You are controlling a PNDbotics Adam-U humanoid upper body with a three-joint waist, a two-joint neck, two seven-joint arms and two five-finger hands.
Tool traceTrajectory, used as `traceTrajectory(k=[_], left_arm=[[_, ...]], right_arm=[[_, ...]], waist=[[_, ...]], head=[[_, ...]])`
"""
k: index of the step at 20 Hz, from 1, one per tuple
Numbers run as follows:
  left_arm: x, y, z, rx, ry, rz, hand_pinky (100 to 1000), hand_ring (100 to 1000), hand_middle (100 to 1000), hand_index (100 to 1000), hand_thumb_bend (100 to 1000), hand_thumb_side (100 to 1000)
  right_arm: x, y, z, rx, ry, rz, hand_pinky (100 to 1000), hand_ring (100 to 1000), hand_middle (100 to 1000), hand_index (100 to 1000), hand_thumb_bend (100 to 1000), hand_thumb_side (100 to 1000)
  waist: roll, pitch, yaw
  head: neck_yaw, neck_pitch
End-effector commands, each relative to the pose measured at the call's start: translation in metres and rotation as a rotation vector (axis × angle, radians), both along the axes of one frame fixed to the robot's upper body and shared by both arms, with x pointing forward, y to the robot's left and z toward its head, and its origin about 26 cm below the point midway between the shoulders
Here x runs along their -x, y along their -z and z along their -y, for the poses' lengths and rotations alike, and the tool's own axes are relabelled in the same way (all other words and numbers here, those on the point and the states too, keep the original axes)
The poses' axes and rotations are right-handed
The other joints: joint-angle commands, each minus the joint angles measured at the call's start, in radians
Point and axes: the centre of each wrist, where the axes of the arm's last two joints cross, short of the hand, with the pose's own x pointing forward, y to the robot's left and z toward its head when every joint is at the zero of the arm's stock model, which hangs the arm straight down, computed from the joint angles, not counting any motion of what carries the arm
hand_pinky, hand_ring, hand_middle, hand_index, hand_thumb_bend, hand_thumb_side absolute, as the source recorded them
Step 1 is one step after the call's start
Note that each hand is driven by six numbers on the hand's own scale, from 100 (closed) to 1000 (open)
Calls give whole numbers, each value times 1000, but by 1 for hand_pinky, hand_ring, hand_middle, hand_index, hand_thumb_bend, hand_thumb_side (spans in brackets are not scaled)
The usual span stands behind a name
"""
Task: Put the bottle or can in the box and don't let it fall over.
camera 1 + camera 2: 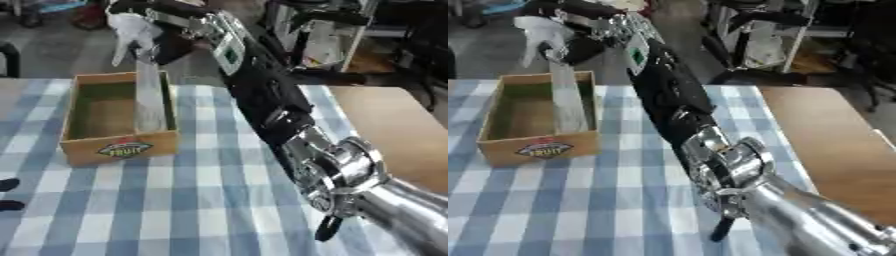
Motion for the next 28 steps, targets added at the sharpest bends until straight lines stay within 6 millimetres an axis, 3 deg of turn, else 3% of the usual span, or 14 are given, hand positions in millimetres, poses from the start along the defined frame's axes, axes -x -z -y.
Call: traceTrajectory(k=[1, 6, 10, 12, 15, 16, 22, 27, 28], left_arm=[[-1, -9, 1, -2, 10, 30, 680, 814, 645, 851, 162, 971], [-1, -9, 1, -6, 9, 30, 679, 814, 644, 851, 161, 972], [-1, -9, 0, -9, 8, 32, 679, 814, 644, 851, 162, 973], [-1, -10, 1, -9, 9, 35, 679, 814, 644, 851, 162, 974], [-2, -11, 2, -6, 10, 37, 679, 814, 644, 851, 163, 975], [-2, -11, 2, -6, 11, 38, 678, 814, 644, 851, 163, 975], [-2, -13, 3, -5, 13, 41, 678, 814, 644, 851, 164, 976], [-2, -11, 2, -6, 6, 37, 677, 814, 644, 851, 163, 978], [-2, -11, 1, -6, 3, 36, 677, 814, 644, 850, 163, 978]], right_arm=[[2, -17, 1, -85, -21, 70, 1000, 1000, 1000, 1000, 100, 618], [-3, -5, -5, 11, -52, 23, 1000, 1000, 1000, 1000, 112, 482], [-7, 10, -1, 214, -17, -57, 1000, 1000, 1000, 1000, 238, 611], [-7, 12, -2, 289, 13, -85, 1000, 1000, 1000, 1000, 287, 752], [-3, 2, 0, 283, 62, -60, 1000, 1000, 1000, 1000, 345, 747], [-1, -2, 0, 266, 74, -39, 1000, 1000, 1000, 1000, 371, 703], [2, 2, 2, 221, 151, 19, 1000, 1000, 1000, 1000, 312, 618], [3, -4, 26, 124, 277, 60, 1000, 1000, 1000, 1000, 100, 422], [4, -5, 34, 92, 307, 65, 1000, 1000, 1000, 1000, 100, 409]], waist=[[7, -10, -1], [6, -10, -1], [2, -7, 1], [1, -3, 2], [1, 2, 3], [1, 3, 4], [0, 8, 3], [4, 7, -9], [5, 7, -12]], head=[[0, -12], [-5, -12], [-8, -11], [-8, -12], [-8, -17], [-8, -19], [-8, -26], [3, -25], [6, -24]])
